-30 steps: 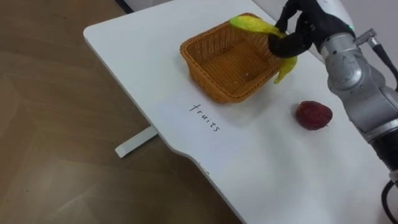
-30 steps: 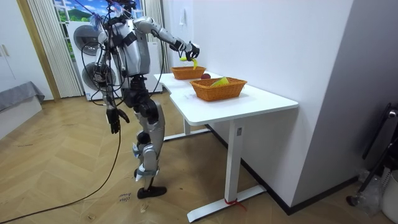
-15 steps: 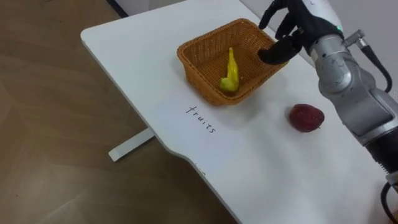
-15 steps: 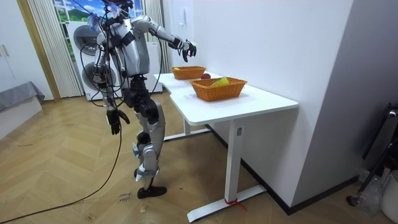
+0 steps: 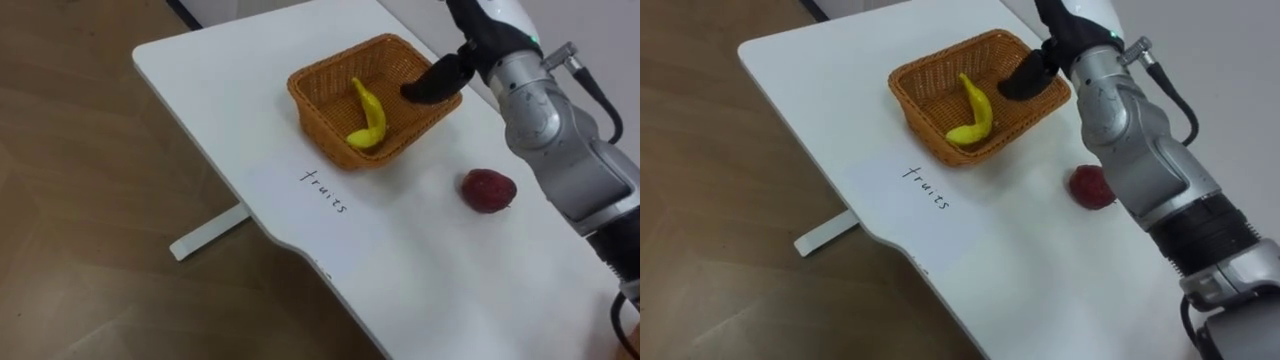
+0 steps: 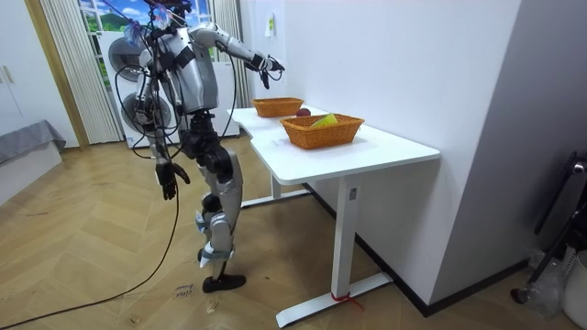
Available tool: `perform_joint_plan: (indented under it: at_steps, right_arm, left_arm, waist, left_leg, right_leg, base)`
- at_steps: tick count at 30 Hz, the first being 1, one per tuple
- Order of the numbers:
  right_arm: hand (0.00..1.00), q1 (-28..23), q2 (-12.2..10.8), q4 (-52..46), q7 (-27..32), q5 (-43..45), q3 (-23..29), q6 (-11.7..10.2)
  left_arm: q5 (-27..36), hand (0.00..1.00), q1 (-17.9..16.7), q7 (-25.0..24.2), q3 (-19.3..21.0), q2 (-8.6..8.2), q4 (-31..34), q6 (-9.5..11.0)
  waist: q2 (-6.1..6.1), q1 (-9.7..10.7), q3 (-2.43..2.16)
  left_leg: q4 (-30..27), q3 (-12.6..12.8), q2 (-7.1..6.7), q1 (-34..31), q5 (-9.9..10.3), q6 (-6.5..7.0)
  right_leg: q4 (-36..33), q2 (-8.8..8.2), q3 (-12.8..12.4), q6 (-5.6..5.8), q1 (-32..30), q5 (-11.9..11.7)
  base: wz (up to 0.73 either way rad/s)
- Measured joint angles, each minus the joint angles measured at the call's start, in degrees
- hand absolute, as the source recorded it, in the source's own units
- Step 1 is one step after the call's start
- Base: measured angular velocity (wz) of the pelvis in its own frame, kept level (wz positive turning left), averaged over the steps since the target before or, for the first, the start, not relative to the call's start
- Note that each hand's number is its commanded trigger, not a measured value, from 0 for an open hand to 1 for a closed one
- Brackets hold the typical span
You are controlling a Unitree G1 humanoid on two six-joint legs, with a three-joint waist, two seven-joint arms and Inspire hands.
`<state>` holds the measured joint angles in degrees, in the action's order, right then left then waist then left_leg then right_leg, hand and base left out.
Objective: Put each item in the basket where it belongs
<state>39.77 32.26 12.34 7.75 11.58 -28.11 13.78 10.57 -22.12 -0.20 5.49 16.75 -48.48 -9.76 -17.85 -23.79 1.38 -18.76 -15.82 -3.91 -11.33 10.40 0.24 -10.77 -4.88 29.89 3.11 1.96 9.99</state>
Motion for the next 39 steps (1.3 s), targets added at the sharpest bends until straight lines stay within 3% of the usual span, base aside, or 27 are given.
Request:
perform_joint_plan:
  at_steps: [8, 11, 13, 17, 19, 22, 24, 28, 33, 34, 39]
  right_arm:
    - [0.0, 0.0, 0.12, -0.22, -0.42, -0.03, 0.09, 0.0]
    - [0.0, 0.05, 1.48, -2.11, -0.89, -1.09, 0.29, -0.36]
    - [0.0, 0.05, 1.54, -2.09, -0.92, -2.28, 0.84, -0.71]
    - [0.0, -0.1, 1.75, -2.11, -1.08, -2.9, 2.24, -1.89]
    - [0.0, -1.87, 1.74, -2.3, -1.08, -2.88, 5.32, -2.58]
    - [0.0, -4.24, 1.74, -2.32, -1.52, -2.45, 7.26, -2.49]
    - [0.0, -5.98, 1.73, -2.36, -2.15, -2.52, 8.0, -2.37]
    - [0.0, -7.72, 1.73, -2.12, -4.5, -3.28, 8.33, -1.64]
    - [0.0, -8.5, 1.73, -2.03, -4.94, -3.94, 11.32, -1.47]
    - [0.0, -8.53, 1.73, -1.78, -4.93, -3.95, 11.73, -1.48]
    - [0.0, -10.41, 1.73, -0.51, -6.74, -3.86, 12.4, -1.14]
  left_arm:
    - [-0.03, 0.0, -0.16, -0.28, 0.12, -0.03, 0.14, -0.06]
    - [0.63, 0.0, -0.57, -0.37, 0.06, -0.05, 0.39, -0.09]
    - [1.52, 0.0, -1.35, -0.32, -0.03, -0.23, 1.39, -0.09]
    - [2.25, 0.0, -2.1, 0.1, -0.09, -1.27, 3.42, 0.51]
    - [2.25, 0.0, -2.12, 0.03, 0.04, -1.85, 3.61, 0.69]
    - [2.15, 0.0, -2.1, -0.03, 0.33, -2.19, 4.29, 0.32]
    - [2.17, 0.0, -2.06, 0.1, 0.0, -2.18, 5.4, 0.25]
    - [2.66, 0.0, -0.43, 0.9, -0.14, -2.54, 5.91, 0.15]
    - [4.6, 0.0, 0.22, 0.65, -0.2, -2.87, 5.92, 0.18]
    - [4.64, 0.0, 0.1, 0.55, -0.18, -2.86, 5.9, 0.18]
    - [4.63, 0.0, -0.05, -0.27, -0.18, -2.91, 5.85, 0.11]
  waist:
    - [-0.01, 0.17, -0.04]
    - [0.18, 1.3, -0.07]
    - [0.7, 2.01, 0.19]
    - [2.53, 3.74, 0.05]
    - [3.96, 4.77, -0.27]
    - [4.95, 5.55, -0.57]
    - [5.15, 6.85, -0.8]
    - [5.99, 9.28, -0.73]
    - [7.76, 10.72, -0.91]
    - [8.12, 10.81, -0.69]
    - [8.14, 11.52, -0.74]
  left_leg:
    - [0.0, 0.79, 0.24, 0.7, 0.05, 0.08]
    - [-0.04, 1.32, 0.27, 1.15, 0.21, 0.22]
    - [-0.1, 1.69, 0.24, 2.04, 0.39, 0.43]
    - [-0.57, 3.21, 0.36, 2.8, 0.91, 0.76]
    - [-0.39, 3.72, 0.28, 3.8, 1.04, 1.04]
    - [0.85, 5.09, 0.36, 6.11, 0.92, 1.38]
    - [1.17, 5.25, 0.42, 6.51, 0.85, 1.51]
    - [1.32, 6.13, 0.33, 7.11, 0.91, 1.61]
    - [1.85, 7.14, 0.56, 8.48, 0.95, 1.68]
    - [2.19, 7.25, 0.67, 9.15, 0.94, 1.68]
    - [2.57, 7.82, 1.1, 10.15, 0.97, 1.64]
  right_leg:
    - [0.02, 0.01, -0.57, 0.0, 0.12, 0.0]
    - [0.03, -0.03, -1.49, -0.01, 0.43, -0.01]
    - [-0.01, -0.15, -1.71, -0.06, 1.13, -0.04]
    - [-0.2, -0.32, -3.33, -0.16, 1.36, -0.1]
    - [-0.23, -0.7, -3.97, -0.22, 2.13, -0.16]
    - [-0.38, -1.11, -4.88, -0.21, 3.18, -0.16]
    - [-0.38, -1.24, -4.97, -0.2, 3.62, -0.16]
    - [-0.41, -1.16, -6.37, -0.2, 3.69, -0.17]
    - [-1.0, -1.19, -7.56, -0.19, 4.04, -0.16]
    - [-0.96, -1.14, -7.74, -0.19, 4.47, -0.16]
    - [-0.86, -0.98, -7.9, -0.19, 5.29, -0.16]
  base:
    - [-0.05]
    - [-0.1]
    - [-0.09]
    - [-0.22]
    - [-0.12]
    - [-0.25]
    - [-0.05]
    - [-0.15]
    - [-0.1]
    - [-0.11]
    - [-0.01]
